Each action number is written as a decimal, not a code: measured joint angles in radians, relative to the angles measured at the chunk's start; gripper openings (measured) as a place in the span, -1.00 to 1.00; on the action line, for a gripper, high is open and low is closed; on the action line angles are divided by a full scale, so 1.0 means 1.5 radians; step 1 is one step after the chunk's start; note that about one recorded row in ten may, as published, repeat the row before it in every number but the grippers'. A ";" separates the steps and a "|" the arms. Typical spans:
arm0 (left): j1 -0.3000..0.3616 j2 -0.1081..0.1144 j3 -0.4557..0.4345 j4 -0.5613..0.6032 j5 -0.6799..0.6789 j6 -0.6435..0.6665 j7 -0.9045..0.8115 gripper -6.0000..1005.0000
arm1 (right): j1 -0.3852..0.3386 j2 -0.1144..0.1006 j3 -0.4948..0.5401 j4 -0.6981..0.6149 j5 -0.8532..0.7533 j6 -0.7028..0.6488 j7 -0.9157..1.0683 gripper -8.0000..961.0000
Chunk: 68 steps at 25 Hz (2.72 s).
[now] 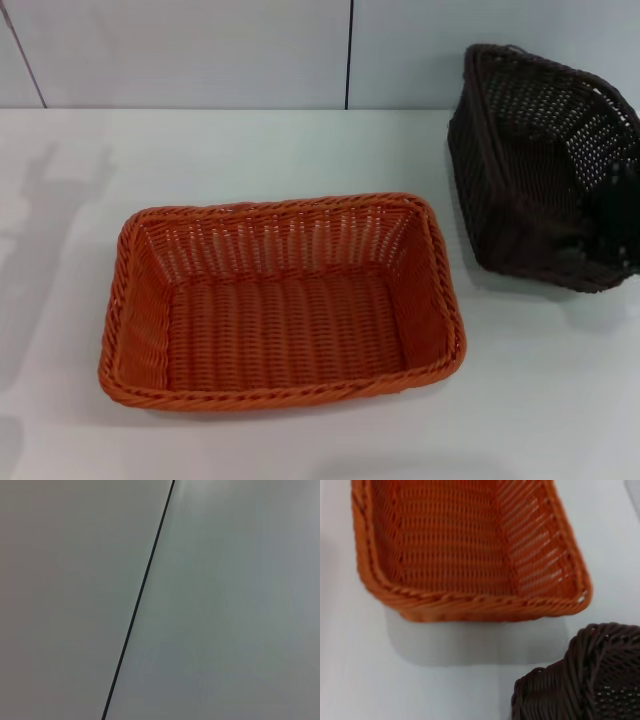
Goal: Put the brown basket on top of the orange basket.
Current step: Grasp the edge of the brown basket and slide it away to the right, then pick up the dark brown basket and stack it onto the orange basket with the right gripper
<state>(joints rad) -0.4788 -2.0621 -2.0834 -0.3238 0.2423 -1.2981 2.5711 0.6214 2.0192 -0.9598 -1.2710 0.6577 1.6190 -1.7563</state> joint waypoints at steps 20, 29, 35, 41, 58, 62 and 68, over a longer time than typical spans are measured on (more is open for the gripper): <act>-0.008 -0.002 -0.031 -0.010 -0.001 -0.003 -0.002 0.66 | 0.057 0.002 0.014 -0.119 0.132 0.031 0.095 -0.68; -0.012 -0.001 -0.038 -0.002 -0.004 0.003 -0.007 0.66 | 0.077 -0.017 -0.081 -0.152 0.138 0.113 0.044 -0.68; -0.009 -0.002 -0.039 0.003 -0.004 0.003 -0.009 0.66 | 0.076 -0.046 -0.107 -0.140 0.193 0.144 -0.045 -0.68; -0.014 -0.002 -0.039 0.010 -0.004 0.004 -0.009 0.66 | 0.081 -0.072 -0.121 -0.089 0.251 0.153 -0.154 -0.69; -0.014 -0.003 -0.040 0.019 -0.003 0.004 -0.009 0.66 | 0.091 -0.111 -0.250 -0.041 0.251 0.169 -0.443 -0.69; -0.018 -0.004 -0.041 0.020 -0.003 0.006 -0.009 0.66 | 0.101 -0.121 -0.264 -0.028 0.248 0.169 -0.498 -0.70; -0.019 -0.005 -0.041 0.021 -0.003 0.001 -0.009 0.66 | 0.121 -0.129 -0.266 0.009 0.245 0.169 -0.569 -0.70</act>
<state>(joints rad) -0.5073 -2.0691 -2.1445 -0.2920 0.2373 -1.2960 2.5572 0.8034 1.8254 -1.3594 -1.2568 1.0250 1.8732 -2.6094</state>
